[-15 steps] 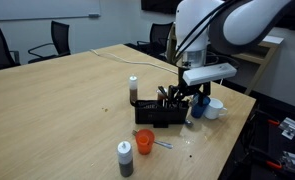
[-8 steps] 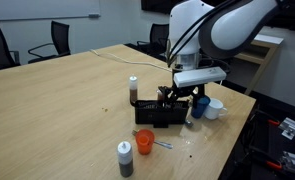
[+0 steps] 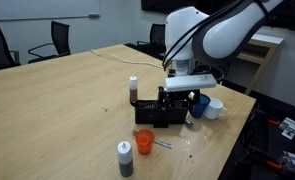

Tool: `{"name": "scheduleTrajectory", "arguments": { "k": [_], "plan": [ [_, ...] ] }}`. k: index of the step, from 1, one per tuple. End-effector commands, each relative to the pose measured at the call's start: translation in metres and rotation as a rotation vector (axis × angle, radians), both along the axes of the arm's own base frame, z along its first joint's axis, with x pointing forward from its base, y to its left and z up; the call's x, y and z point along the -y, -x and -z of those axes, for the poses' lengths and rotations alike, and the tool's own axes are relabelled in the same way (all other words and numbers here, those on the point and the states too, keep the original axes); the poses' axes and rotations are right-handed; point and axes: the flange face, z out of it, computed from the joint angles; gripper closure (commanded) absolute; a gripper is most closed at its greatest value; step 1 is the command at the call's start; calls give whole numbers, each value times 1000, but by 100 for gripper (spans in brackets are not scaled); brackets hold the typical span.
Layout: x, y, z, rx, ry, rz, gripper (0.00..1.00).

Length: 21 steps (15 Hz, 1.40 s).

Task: Remove the fork from the table and put it in the black basket

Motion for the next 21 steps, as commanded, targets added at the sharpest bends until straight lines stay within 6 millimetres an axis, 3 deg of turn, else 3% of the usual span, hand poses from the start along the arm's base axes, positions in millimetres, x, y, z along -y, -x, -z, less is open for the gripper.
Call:
{"name": "scheduleTrajectory", "arguments": {
  "k": [1, 5, 8, 16, 21],
  "plan": [
    [-13, -23, 26, 24, 42, 188, 0],
    [-23, -50, 61, 60, 82, 428, 0],
    [-33, -65, 75, 92, 44, 605, 0],
    [-33, -62, 82, 89, 47, 575, 0],
    [-41, -61, 99, 103, 114, 735, 0]
  ]
}}
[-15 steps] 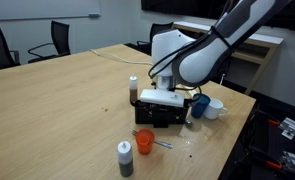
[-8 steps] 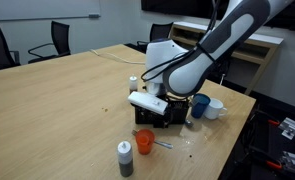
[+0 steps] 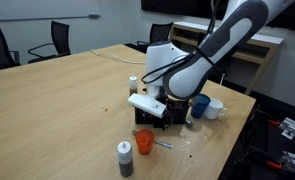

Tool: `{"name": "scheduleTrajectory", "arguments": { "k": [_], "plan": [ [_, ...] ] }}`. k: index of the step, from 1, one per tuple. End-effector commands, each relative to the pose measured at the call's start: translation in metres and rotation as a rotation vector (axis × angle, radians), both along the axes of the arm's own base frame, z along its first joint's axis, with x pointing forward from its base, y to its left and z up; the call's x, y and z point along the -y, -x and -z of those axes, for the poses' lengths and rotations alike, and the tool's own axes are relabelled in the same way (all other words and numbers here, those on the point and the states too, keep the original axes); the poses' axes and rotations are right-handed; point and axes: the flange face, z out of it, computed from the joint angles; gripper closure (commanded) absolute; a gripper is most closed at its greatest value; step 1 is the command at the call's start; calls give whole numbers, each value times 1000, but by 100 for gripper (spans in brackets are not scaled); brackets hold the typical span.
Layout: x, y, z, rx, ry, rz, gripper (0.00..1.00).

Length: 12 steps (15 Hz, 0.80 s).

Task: Remove the fork from the table and put it in the black basket

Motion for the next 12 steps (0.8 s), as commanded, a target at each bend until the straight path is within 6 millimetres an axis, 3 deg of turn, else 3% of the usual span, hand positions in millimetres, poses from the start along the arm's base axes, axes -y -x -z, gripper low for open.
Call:
{"name": "scheduleTrajectory", "arguments": {
  "k": [1, 7, 12],
  "plan": [
    [-9, -3, 11, 20, 47, 136, 0],
    [-34, -7, 28, 62, 50, 324, 0],
    [-33, -2, 29, 27, 47, 290, 0]
  ]
}}
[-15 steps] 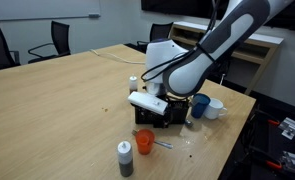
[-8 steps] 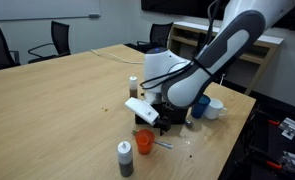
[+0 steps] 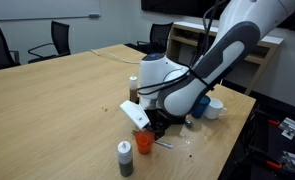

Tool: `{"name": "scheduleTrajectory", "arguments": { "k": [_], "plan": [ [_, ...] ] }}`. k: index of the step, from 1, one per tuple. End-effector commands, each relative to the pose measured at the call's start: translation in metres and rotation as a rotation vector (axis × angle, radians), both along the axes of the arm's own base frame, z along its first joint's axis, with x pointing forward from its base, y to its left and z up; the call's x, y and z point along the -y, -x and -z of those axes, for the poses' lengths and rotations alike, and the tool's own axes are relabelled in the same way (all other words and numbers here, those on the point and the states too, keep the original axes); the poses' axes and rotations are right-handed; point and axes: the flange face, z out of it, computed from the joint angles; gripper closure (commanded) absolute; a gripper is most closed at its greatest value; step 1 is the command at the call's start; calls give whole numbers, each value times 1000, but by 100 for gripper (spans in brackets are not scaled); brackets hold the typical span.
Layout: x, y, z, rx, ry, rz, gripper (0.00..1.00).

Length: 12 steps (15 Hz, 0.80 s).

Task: Remove the fork from the table and put it in the black basket

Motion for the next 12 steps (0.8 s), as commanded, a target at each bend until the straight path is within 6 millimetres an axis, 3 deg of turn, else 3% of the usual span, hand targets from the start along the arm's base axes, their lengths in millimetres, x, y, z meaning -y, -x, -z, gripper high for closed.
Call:
{"name": "scheduleTrajectory", "arguments": {
  "k": [1, 12],
  "plan": [
    [0, -1, 0, -1, 0, 0, 0],
    [0, 2, 19, 5, -11, 56, 0]
  ]
}}
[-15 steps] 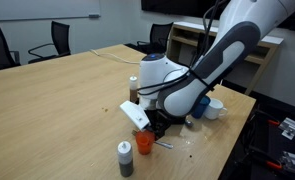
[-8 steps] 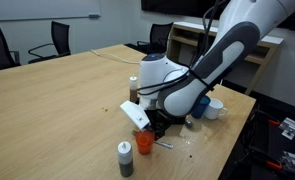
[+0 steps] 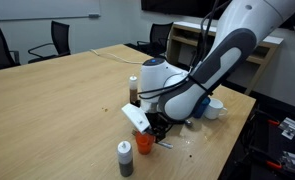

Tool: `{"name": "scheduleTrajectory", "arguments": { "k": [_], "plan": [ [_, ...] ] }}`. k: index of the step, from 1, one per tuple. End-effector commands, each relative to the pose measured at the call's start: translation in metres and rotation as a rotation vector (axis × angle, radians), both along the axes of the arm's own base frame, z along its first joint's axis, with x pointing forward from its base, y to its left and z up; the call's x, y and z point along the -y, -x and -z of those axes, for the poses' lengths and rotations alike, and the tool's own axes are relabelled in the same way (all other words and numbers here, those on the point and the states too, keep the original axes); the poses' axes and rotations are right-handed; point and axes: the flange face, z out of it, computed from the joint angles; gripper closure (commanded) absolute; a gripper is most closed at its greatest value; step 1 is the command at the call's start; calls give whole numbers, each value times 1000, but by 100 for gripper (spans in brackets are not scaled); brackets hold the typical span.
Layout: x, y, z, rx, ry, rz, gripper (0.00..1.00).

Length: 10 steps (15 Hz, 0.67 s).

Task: Remove the fork from the table and put it in the black basket

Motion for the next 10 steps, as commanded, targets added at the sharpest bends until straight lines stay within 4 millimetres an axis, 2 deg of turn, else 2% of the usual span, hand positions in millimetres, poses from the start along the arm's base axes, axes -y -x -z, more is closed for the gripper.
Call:
{"name": "scheduleTrajectory", "arguments": {
  "k": [1, 10],
  "plan": [
    [-3, -2, 6, 19, -13, 39, 0],
    [-4, -2, 18, 36, -8, 75, 0]
  ]
}}
